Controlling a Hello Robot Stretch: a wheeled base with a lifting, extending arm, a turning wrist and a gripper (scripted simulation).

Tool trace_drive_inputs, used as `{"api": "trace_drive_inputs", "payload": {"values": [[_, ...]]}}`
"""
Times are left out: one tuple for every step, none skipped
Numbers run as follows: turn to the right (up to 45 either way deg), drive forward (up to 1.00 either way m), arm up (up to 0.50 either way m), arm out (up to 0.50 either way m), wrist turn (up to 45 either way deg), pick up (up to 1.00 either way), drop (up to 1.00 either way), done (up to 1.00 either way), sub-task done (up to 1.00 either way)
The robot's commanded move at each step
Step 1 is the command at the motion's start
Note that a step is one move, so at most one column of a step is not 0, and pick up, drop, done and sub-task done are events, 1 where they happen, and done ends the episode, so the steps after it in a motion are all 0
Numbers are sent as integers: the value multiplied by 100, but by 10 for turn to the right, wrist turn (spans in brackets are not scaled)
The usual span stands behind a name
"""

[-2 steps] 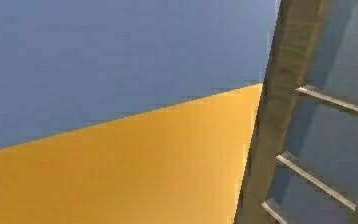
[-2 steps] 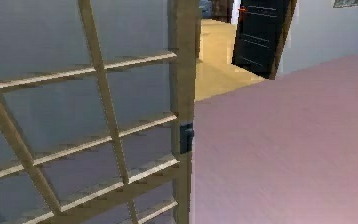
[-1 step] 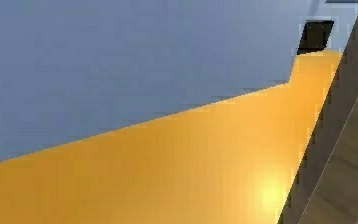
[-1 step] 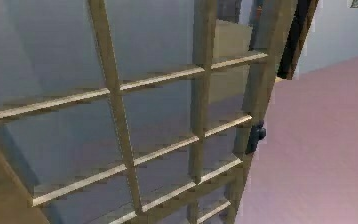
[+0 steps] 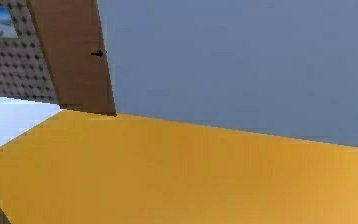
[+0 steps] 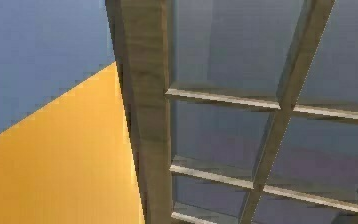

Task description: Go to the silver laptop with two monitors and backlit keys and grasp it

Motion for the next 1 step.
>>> {"api": "trace_drive_inputs", "payload": {"values": [[-90, 0, 0, 0, 0, 0, 0, 0, 0]]}}
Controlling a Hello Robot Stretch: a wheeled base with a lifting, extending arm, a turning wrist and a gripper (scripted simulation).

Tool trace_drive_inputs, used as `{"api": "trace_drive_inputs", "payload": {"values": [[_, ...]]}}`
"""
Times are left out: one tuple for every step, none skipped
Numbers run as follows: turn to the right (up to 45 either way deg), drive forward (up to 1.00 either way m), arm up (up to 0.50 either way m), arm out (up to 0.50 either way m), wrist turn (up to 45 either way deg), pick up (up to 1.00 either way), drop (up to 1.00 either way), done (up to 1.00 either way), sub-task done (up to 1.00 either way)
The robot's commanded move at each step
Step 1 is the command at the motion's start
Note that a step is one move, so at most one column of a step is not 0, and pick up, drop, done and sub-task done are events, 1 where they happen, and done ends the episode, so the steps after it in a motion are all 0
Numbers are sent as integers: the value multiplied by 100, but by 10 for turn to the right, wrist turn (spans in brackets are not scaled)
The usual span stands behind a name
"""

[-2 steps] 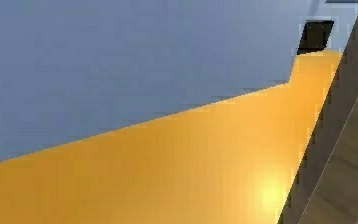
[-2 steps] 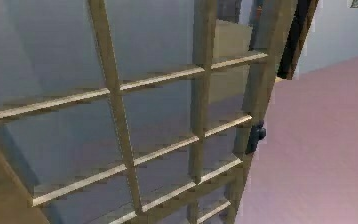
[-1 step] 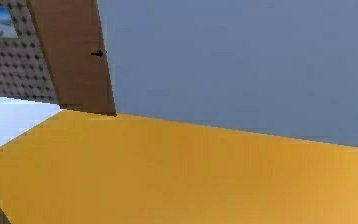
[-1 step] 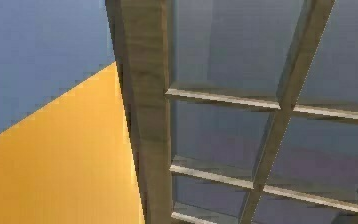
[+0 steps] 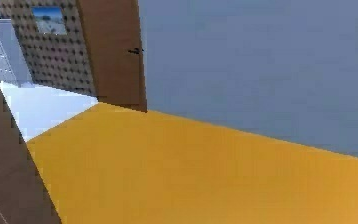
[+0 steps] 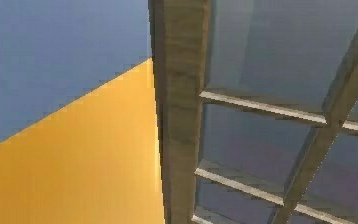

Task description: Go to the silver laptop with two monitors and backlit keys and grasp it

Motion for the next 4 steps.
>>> {"api": "trace_drive_inputs", "payload": {"values": [[0, 55, 0, 0, 0, 0, 0, 0, 0], [210, 0, 0, 0, 0, 0, 0, 0, 0], [0, 20, 0, 0, 0, 0, 0, 0, 0], [-450, 0, 0, 0, 0, 0, 0, 0, 0]]}}
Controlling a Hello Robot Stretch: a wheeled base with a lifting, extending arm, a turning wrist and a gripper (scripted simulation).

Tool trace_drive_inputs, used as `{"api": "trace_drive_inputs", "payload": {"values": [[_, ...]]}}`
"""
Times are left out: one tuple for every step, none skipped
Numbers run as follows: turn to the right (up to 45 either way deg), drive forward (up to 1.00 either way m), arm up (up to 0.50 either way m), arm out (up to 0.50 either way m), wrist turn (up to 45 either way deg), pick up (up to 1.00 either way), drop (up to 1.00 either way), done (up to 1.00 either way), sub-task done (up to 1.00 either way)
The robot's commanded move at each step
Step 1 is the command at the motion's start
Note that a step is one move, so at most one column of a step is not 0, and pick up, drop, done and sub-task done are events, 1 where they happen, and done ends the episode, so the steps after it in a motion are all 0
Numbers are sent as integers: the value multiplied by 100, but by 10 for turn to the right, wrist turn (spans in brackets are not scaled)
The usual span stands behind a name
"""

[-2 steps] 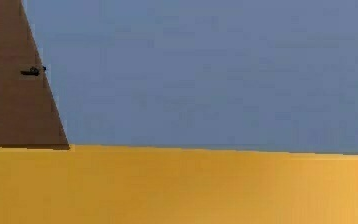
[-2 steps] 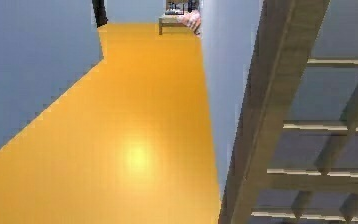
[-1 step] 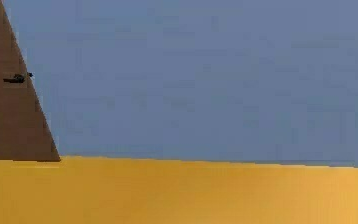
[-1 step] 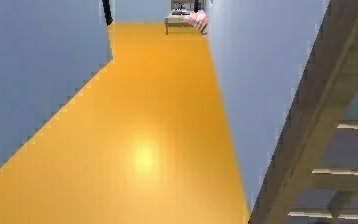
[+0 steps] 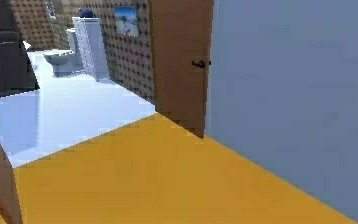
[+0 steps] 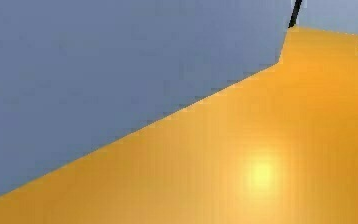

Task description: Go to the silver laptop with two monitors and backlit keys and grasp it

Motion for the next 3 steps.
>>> {"api": "trace_drive_inputs", "payload": {"values": [[-150, 0, 0, 0, 0, 0, 0, 0, 0], [0, 100, 0, 0, 0, 0, 0, 0, 0], [-30, 0, 0, 0, 0, 0, 0, 0, 0]]}}
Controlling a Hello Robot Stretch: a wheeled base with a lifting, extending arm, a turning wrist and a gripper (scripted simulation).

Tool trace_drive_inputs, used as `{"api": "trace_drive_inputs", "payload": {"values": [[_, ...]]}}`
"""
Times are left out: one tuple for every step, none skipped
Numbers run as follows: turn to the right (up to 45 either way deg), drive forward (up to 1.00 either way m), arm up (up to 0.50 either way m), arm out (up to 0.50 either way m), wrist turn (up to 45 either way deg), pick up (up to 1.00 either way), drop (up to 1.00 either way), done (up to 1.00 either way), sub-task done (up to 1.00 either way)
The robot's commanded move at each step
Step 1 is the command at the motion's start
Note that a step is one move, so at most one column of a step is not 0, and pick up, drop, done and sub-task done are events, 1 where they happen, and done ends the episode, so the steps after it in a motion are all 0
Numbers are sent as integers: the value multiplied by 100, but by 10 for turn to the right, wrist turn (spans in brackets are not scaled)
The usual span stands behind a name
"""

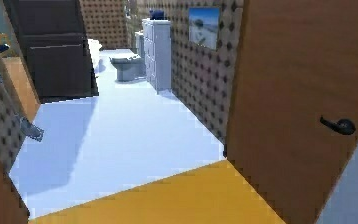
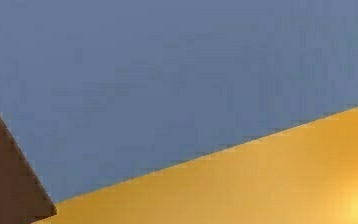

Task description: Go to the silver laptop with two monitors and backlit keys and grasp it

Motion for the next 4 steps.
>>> {"api": "trace_drive_inputs", "payload": {"values": [[0, 15, 0, 0, 0, 0, 0, 0, 0], [-180, 0, 0, 0, 0, 0, 0, 0, 0], [-30, 0, 0, 0, 0, 0, 0, 0, 0], [0, 60, 0, 0, 0, 0, 0, 0, 0]]}}
